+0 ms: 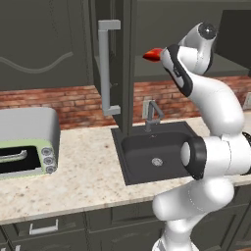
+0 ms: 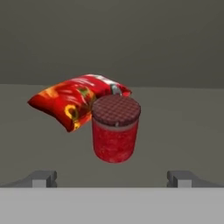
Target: Pick the avocado and bread from the counter and place them on the plate. Then pick the jam from the cabinet and place it next to the plate. Lastly close the cabinet door.
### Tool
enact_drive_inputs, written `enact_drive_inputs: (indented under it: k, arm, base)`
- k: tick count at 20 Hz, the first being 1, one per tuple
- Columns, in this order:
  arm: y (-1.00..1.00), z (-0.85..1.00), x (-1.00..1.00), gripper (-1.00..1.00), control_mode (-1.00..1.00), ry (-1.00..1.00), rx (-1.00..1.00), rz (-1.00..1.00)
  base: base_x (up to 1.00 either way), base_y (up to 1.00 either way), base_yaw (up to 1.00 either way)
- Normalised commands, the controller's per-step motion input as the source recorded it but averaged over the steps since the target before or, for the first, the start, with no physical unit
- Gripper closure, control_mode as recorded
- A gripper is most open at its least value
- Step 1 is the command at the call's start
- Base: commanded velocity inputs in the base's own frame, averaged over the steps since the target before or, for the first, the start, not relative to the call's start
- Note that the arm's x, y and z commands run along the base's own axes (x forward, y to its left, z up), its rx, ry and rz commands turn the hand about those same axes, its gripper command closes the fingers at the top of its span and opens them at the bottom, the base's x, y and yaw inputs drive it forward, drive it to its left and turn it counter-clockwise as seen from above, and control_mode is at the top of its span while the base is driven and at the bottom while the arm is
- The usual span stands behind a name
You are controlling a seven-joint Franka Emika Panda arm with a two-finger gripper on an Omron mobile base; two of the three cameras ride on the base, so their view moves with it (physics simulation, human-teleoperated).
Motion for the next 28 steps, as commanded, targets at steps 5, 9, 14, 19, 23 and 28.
enact_drive_inputs:
  k: [5, 9, 14, 19, 23, 28]
  arm:
    - [0.0, -0.06, 0.35, -1.0, -1.0, 0.0, 0.0, 0.0]
    - [0.0, -0.07, 0.29, -1.0, -1.0, 0.01, 0.0, 0.0]
    - [0.0, -0.08, 0.24, -1.0, -1.0, 0.02, 0.0, 0.0]
    - [-0.04, -0.06, 0.23, -1.0, -1.0, 0.01, 0.0, 0.0]
    - [-0.08, -0.01, 0.23, -1.0, -1.0, 0.0, 0.0, 0.0]
    - [-0.11, -0.03, 0.22, 1.0, -1.0, 0.0, 0.0, 0.0]
  base:
    - [0.0, 0.0, 0.0]
    - [0.0, 0.0, 0.0]
    - [0.0, 0.0, 0.0]
    - [0.0, 0.0, 0.0]
    - [0.0, 0.0, 0.0]
    - [0.0, 0.0, 0.0]
